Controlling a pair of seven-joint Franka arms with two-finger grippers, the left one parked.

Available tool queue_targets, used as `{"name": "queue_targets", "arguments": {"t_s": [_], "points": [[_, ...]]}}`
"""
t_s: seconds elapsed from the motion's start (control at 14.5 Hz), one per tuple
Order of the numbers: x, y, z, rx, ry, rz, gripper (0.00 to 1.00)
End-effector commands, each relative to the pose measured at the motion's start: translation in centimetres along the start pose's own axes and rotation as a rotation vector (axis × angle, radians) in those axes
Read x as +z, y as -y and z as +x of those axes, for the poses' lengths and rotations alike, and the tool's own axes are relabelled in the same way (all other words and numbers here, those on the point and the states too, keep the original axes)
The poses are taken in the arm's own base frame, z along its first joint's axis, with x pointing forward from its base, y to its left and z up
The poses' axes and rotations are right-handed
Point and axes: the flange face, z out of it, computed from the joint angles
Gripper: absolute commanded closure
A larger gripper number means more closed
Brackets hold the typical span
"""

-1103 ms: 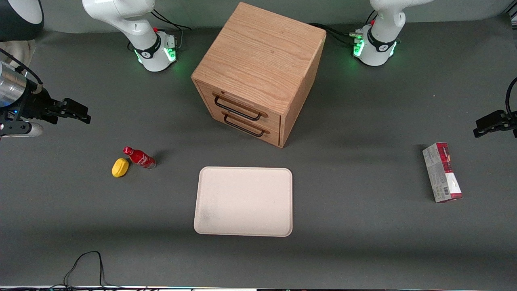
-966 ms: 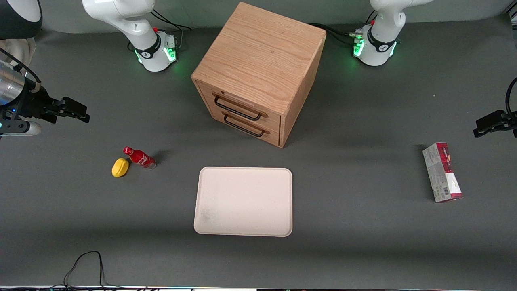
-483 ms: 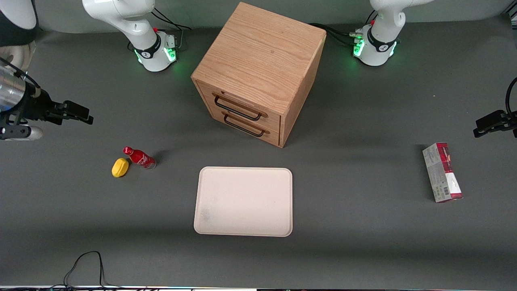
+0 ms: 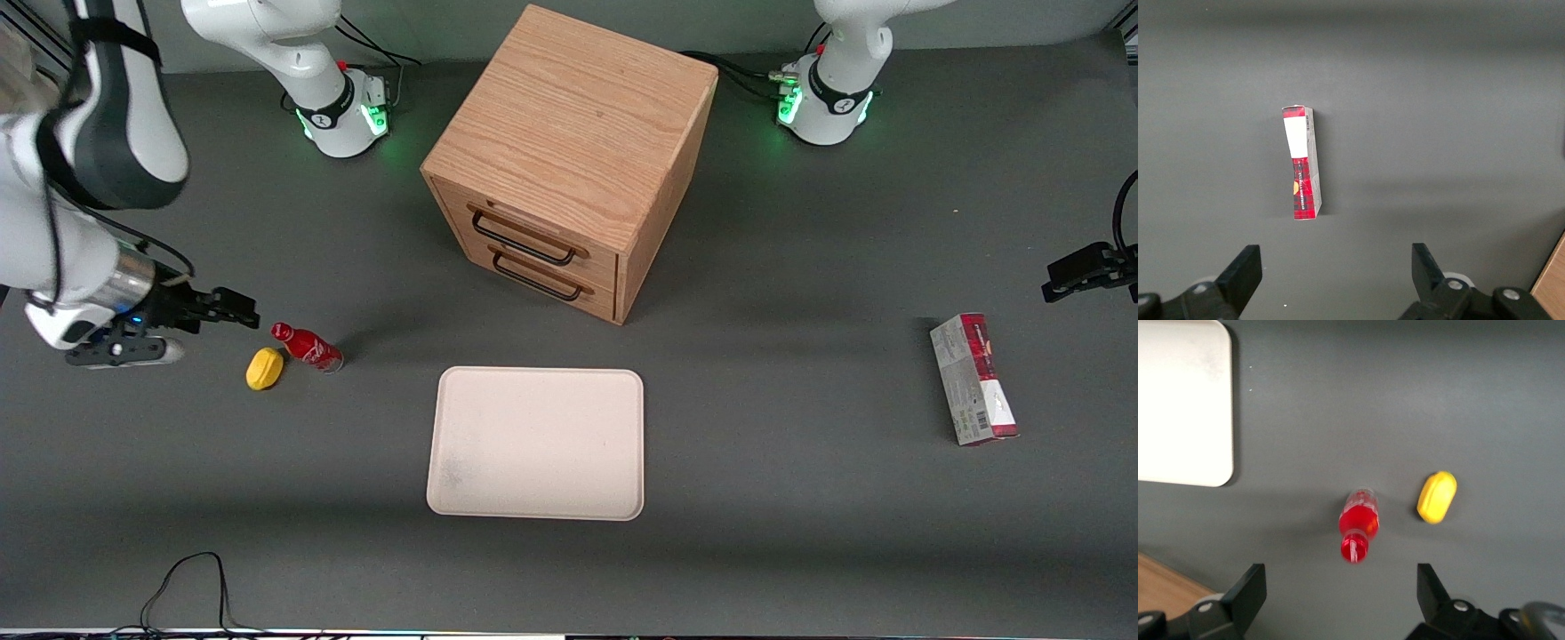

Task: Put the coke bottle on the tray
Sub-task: 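Move the open right gripper down over the red Coca-Cola bottle, then close the right gripper around the bottle's body and lift it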

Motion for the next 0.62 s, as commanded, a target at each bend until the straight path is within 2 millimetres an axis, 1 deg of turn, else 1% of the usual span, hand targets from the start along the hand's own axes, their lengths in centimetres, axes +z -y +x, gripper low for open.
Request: {"name": "queue_targets", "arguments": {"t_s": [0.0,0.07,0.21,0.28,0.41,0.55], "points": [[4.6,0.8,-2.4,-0.037,-0.055,0.003,0.00],[6.4,0.6,-3.0,-0.037,-0.073,-0.005,0.00],[8.9,0.4,-3.9,-0.041,-0.096,-0.013,0.00],[9.9,0.3,-4.4,-0.055,-0.099,-0.016,0.00],[11.3,0.0,-5.1,-0.059,-0.114,-0.021,0.00],[11.5,0.0,-5.3,-0.064,-0.113,-0.021,0.00]]}}
